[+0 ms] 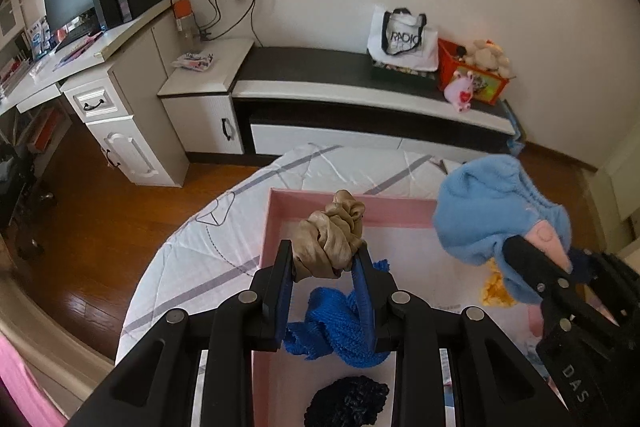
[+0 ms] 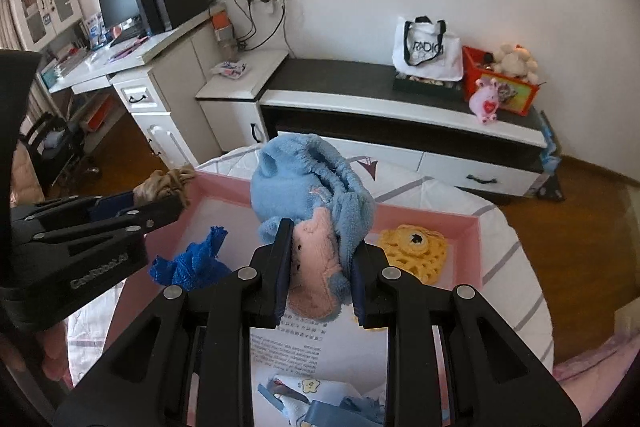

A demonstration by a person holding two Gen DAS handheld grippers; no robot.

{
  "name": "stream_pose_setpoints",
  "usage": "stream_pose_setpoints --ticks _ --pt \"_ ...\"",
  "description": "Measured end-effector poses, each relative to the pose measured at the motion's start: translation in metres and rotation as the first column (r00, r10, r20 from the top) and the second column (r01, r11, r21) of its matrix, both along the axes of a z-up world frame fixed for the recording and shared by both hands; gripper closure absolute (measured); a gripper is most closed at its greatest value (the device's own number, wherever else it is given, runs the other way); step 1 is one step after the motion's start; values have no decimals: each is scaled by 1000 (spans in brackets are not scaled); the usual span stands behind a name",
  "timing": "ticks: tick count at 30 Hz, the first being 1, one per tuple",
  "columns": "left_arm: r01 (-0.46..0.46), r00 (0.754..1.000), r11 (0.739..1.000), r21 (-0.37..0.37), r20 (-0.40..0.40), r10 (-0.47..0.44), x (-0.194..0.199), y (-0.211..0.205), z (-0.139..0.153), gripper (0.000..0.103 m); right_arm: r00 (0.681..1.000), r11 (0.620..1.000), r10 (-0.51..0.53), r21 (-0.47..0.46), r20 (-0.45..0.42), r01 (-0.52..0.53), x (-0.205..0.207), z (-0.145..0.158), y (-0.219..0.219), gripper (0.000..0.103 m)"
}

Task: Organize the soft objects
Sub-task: 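Lower both items into the pink tray and open both tools, then withdraw both tools up and back from the pink tray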

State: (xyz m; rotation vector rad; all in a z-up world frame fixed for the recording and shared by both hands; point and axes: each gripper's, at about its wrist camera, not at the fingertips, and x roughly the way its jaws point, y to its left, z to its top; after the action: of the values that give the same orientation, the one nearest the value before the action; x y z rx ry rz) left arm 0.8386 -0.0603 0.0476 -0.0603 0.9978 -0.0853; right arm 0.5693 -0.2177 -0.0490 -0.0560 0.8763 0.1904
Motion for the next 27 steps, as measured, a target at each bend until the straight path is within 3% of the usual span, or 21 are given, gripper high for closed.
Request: stream_pose_setpoints --ticks 5,11,12,14,17,18,21,27 --pt "-11 1000 999 49 -3 12 -26 -4 -21 77 1000 999 23 -41 -18 -24 2 -4 6 78" --pt "-36 999 993 114 -1 36 -36 -17 -36 77 999 1000 2 -27 -53 -4 5 -7 0 76" --pt "-37 999 991 125 2 37 -50 -27 -39 75 999 1000 -2 -18 -50 1 4 -5 -2 74" --pt "-29 1000 991 133 3 29 -57 -39 -44 75 999 1000 -11 -13 -39 11 1 -1 -3 57" --pt "-20 1000 991 134 15 18 -66 -51 -50 74 1000 1000 -13 -6 -5 13 -5 8 -6 49" --pt "-19 1000 991 136 20 16 -69 -53 -51 69 1000 1000 -17 -6 -1 17 -6 9 -6 48" --pt "-18 999 992 123 28 15 -78 -49 -53 34 999 999 -35 -9 18 35 -8 14 -7 37" --pt "-54 996 989 138 81 43 -97 -42 -46 20 997 998 -56 -17 57 57 -12 22 -7 20"
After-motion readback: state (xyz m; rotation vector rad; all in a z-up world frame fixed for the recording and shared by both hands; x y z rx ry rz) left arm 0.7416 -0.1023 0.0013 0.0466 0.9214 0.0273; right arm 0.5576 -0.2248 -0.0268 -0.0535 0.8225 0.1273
